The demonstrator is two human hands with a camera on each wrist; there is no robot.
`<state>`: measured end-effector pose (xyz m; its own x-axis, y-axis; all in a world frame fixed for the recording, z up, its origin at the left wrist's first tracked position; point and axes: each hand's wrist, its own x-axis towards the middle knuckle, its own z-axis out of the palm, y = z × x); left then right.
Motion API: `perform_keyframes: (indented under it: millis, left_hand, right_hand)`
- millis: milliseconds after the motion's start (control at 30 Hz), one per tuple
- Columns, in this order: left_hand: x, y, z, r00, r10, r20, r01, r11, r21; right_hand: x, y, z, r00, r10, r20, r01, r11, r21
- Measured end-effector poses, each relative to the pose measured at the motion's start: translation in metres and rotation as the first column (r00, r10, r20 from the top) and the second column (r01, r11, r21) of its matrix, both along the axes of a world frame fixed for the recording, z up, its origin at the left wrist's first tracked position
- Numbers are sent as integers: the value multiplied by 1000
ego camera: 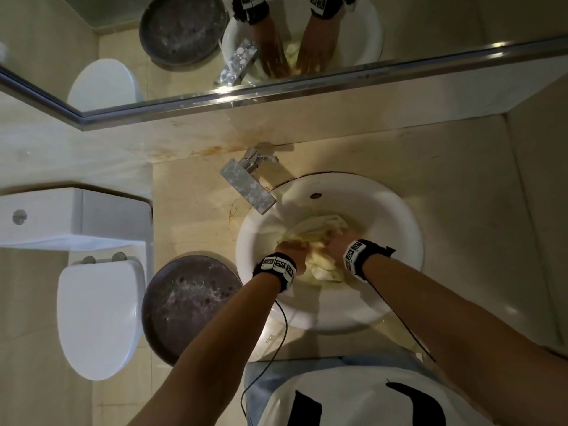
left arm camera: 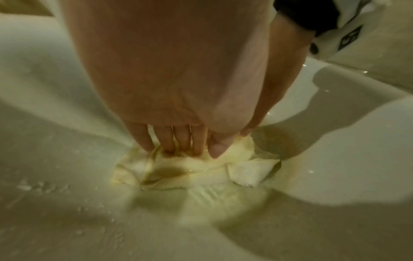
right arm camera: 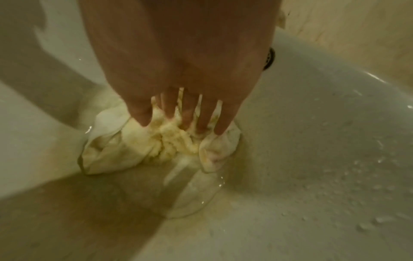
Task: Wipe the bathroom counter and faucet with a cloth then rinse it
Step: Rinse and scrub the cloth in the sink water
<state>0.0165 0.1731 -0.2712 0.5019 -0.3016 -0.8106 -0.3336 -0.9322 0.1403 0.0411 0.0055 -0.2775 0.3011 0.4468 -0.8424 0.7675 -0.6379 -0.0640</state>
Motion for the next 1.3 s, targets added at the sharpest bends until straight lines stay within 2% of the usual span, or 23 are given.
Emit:
perform_keyframes:
  millis: [100, 167, 200, 300, 367, 467, 567, 633, 700, 733, 833, 933, 1000, 1100, 1200, 1300]
  left_hand:
    - [-2, -2, -1, 995, 61, 75, -55, 996, -77]
    - [-5, 1, -3, 998, 37, 51, -33, 997, -73]
    - [-7, 3, -6, 1000, 13, 6, -13, 998, -63]
    - [-4, 3, -5, 990, 29, -137, -31, 999, -10]
    - [1, -3, -5, 979, 42, -201, -45, 999, -7]
    - [8, -10, -2, 974, 64, -216, -67, 998, -7]
    - [13, -9, -1, 990, 114, -78, -114, 993, 4]
    - [9, -7, -3, 990, 140, -5, -140, 990, -7]
    - [5, -9, -1, 993, 110, -40, -111, 994, -6]
    - [2, -11, -4, 991, 89, -97, -89, 996, 5]
    - [-7, -7, -37, 972, 93, -215, -95, 996, 1]
    - [-8, -3, -18, 983, 157, -98, -156, 988, 15]
    - [-7, -7, -1, 990, 135, -40, -136, 991, -14]
    - [-8, -13, -3, 988, 154, 12, -153, 987, -49]
    - [-9, -15, -8, 983, 183, 25, -182, 983, -34]
    - [-5, -20, -12, 971, 235, 38, -235, 972, -20]
  right_hand:
    - [8, 1, -15, 999, -48, -17, 48, 999, 19]
    - [-2, 0, 10, 988, 3, 153, -7, 1000, 24]
    - [-6, -7, 5, 983, -12, 184, 11, 1000, 6]
    - [-15, -18, 11, 992, 31, 120, -19, 995, -103]
    - [-15, -20, 10, 996, 80, 48, -74, 992, -105]
    - [-7, -18, 9, 995, 100, 29, -98, 994, -47]
    - [3, -13, 16, 998, 25, 53, -25, 1000, -3]
    - [2, -5, 6, 994, -48, 98, 47, 999, 22]
    - [-5, 7, 4, 994, -82, 67, 84, 996, -36]
    - [-11, 9, -5, 992, -84, 93, 84, 996, -3]
    - [-13, 4, 11, 991, -93, 96, 98, 994, -48]
    - [-12, 2, 16, 984, -139, 108, 147, 987, -67]
    - [-14, 8, 11, 982, -164, 91, 170, 984, -56]
    - [-10, 14, 8, 946, -323, 11, 322, 945, 47]
    - [-7, 14, -2, 887, -445, 121, 441, 895, 64]
    - [-9, 15, -7, 857, -496, 143, 490, 868, 75]
